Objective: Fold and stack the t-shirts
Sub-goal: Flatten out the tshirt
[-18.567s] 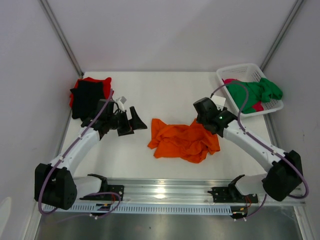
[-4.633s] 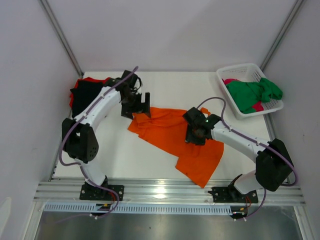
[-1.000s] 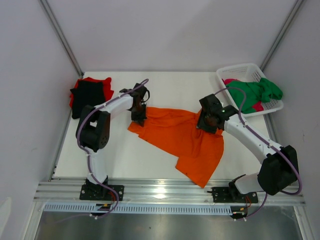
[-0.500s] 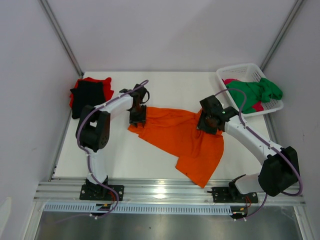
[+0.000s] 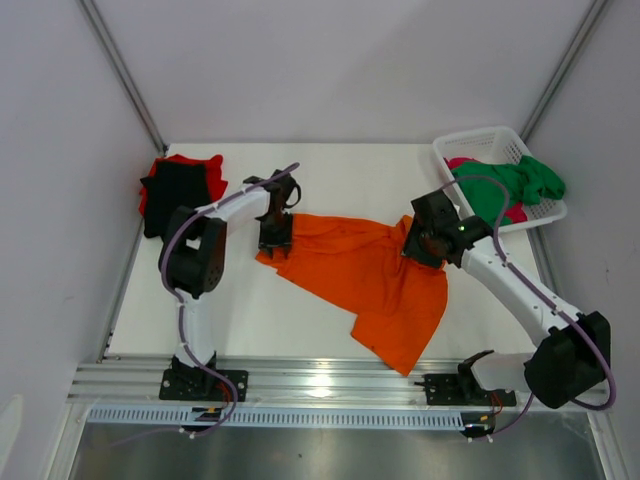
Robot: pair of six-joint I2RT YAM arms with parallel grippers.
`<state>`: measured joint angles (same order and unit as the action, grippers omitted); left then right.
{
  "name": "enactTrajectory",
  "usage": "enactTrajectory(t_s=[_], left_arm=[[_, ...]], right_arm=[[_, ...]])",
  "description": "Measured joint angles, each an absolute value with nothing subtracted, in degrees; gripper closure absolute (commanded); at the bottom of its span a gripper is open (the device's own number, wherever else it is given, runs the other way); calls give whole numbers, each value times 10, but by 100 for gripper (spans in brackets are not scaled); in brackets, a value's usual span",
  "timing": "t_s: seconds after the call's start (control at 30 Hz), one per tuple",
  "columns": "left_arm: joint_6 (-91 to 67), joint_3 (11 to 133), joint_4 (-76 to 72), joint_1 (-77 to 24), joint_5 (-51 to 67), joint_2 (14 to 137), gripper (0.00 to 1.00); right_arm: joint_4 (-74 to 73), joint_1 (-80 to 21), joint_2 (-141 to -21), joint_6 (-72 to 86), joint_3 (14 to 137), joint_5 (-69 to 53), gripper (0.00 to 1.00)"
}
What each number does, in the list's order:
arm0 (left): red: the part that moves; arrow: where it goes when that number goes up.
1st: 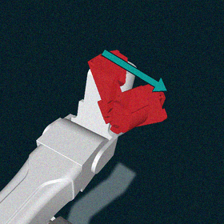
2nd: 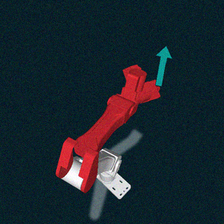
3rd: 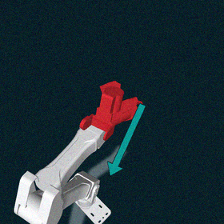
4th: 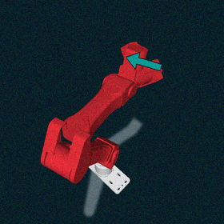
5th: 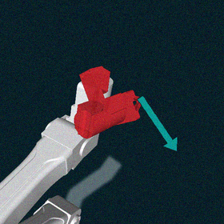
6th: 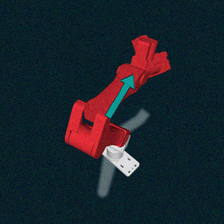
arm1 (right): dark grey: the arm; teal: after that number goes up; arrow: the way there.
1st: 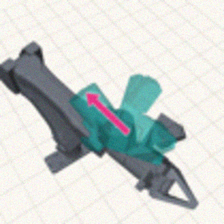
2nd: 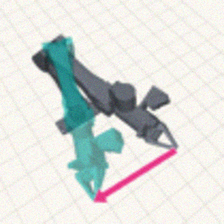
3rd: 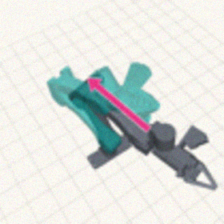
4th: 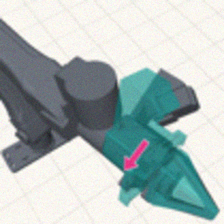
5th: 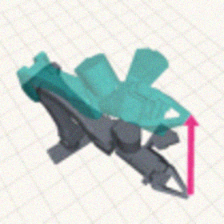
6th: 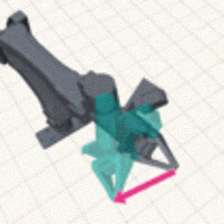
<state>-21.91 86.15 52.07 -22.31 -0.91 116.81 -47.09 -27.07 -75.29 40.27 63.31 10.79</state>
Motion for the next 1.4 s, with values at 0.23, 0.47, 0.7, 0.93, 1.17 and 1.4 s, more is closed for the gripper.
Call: enactTrajectory(t_s=[0.23,0.47,0.7,0.93,1.17,1.4], left_arm=[[-215,921,557,-221,-9,1198,55],[-209,971,578,-215,-9,1227,57],[-208,961,588,-212,-9,1226,58],[-209,922,593,-211,0,1221,59],[-210,922,593,-211,8,1221,96],[-207,924,594,-211,13,1221,99]], right_arm=[[-481,-259,-723,403,633,112,52],[-490,-258,-713,405,633,113,52],[-499,-250,-691,405,633,117,52],[-500,-238,-686,405,633,116,52],[-500,-237,-695,405,634,116,52],[-500,-237,-696,405,634,116,52]])
